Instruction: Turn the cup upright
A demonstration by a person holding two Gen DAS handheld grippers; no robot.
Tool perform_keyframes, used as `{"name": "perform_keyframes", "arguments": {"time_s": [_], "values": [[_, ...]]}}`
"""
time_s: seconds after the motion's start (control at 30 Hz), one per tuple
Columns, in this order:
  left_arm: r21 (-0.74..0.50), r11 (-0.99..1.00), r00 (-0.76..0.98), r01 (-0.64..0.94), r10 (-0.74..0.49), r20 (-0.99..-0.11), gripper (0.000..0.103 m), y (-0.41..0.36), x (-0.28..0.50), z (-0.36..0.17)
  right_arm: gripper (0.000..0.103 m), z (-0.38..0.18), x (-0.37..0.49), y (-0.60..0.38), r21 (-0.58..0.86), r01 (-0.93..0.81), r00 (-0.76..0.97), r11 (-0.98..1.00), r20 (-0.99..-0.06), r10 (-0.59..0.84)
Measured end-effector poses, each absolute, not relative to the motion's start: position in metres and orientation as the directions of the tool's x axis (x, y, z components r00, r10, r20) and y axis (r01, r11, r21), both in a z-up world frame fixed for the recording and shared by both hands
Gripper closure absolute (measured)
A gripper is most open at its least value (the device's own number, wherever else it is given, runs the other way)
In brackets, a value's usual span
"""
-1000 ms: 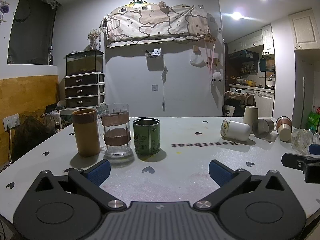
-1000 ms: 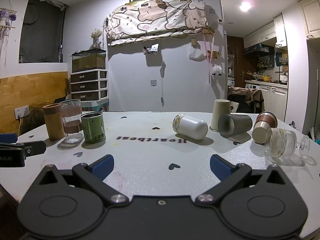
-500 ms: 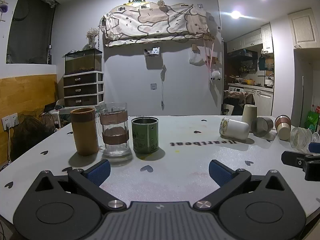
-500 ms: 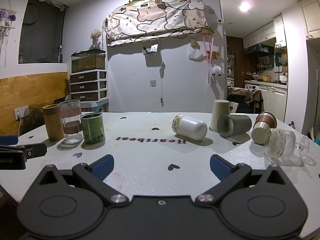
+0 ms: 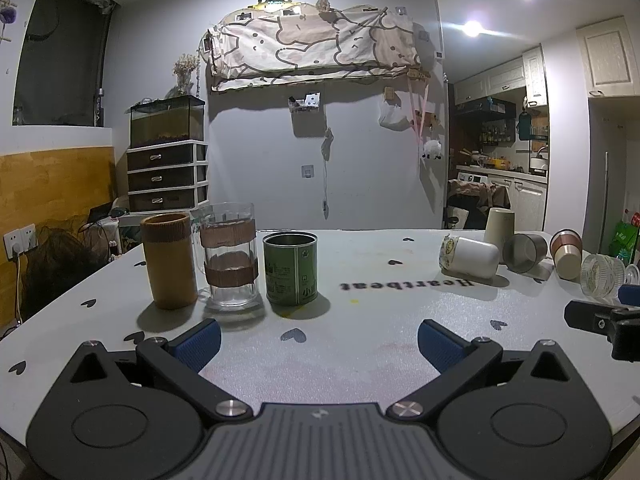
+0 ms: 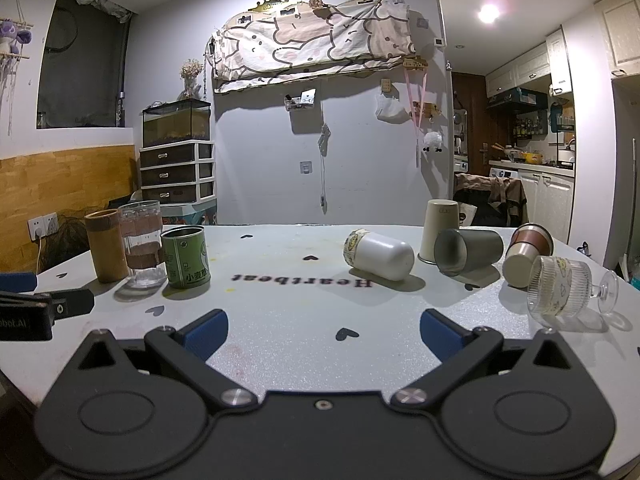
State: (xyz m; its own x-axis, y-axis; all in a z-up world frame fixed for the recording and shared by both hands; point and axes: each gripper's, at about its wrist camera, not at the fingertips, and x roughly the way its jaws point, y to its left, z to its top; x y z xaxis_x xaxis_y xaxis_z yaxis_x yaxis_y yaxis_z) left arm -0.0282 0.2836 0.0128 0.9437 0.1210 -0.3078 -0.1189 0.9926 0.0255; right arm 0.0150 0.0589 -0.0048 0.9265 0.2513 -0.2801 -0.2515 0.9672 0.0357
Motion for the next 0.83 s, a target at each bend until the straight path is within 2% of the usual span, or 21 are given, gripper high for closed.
{"name": "perform_keyframes", "arguments": {"time_s": [0.83], "values": [[0.024,0.993,0.942,-0.117,0.119,-0.313,0.0,0.2836,-0.0279,0.0091,0.0,-0.0045,0.0154,0.0577,0.037,-0.251,0.927,0.967,-0.28,0.251]]}}
